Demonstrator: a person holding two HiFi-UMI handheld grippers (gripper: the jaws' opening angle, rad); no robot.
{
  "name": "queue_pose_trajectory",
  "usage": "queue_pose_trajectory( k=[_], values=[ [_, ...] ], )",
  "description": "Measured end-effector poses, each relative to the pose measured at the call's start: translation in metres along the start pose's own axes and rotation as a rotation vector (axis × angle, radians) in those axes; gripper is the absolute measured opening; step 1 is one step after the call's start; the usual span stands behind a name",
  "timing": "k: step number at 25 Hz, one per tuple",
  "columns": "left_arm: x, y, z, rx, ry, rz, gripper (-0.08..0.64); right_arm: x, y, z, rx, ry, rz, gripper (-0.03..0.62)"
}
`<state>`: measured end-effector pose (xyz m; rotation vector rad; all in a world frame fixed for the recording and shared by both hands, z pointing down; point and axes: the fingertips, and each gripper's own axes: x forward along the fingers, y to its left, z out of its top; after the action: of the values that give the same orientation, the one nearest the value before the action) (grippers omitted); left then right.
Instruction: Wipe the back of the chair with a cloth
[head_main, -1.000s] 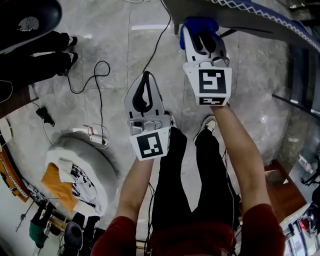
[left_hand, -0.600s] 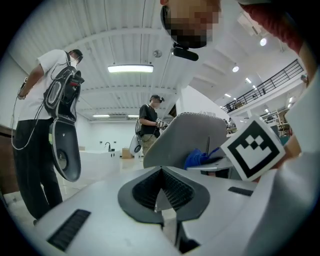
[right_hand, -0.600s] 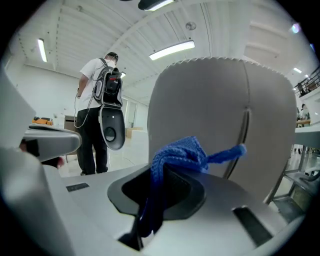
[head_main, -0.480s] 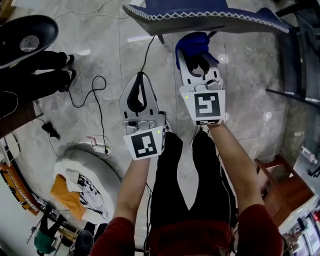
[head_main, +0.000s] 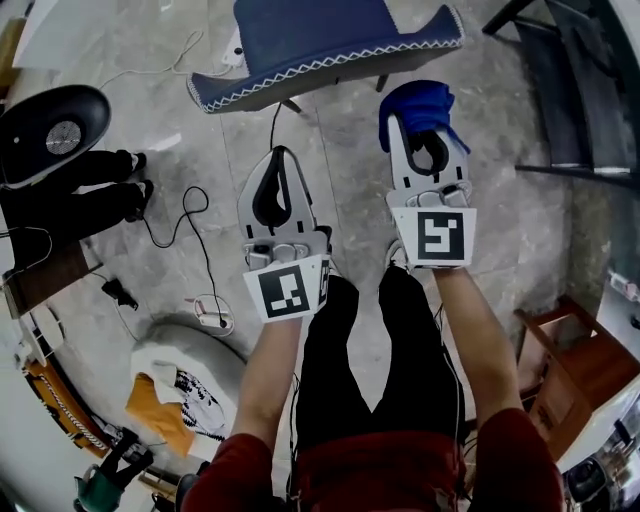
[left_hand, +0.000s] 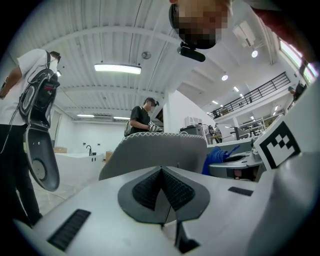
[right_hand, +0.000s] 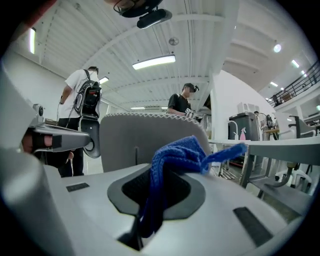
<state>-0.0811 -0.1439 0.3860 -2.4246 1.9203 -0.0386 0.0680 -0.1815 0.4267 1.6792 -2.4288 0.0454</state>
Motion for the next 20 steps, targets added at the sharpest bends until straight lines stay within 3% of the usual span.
queue_pose_trajectory(
  k=[2, 10, 13, 20],
  values=[
    [0.006, -0.016, 0.008, 0.021, -0.007, -0.025, 0.012, -0.005, -0.022, 0.006, 0.001, -0.008, -0.024, 0.057],
    [0.021, -0.044, 0.027, -0.009, -0.017, -0.021, 0.012, -0.002, -0.071, 0.032, -0.051, -0.054, -0.052, 0.057],
    [0.023, -0.047, 0.030, -0.007, -0.023, -0.022, 0.014, 0.004, -0.072, 0.039, -0.101, -0.048, -0.029, 0.057],
    [0.018, -0.036, 0.025, 0.030, -0.015, -0.024, 0.012, 0.017, -0.062, 0.047, -0.118, -0.049, -0.016, 0.057]
  ],
)
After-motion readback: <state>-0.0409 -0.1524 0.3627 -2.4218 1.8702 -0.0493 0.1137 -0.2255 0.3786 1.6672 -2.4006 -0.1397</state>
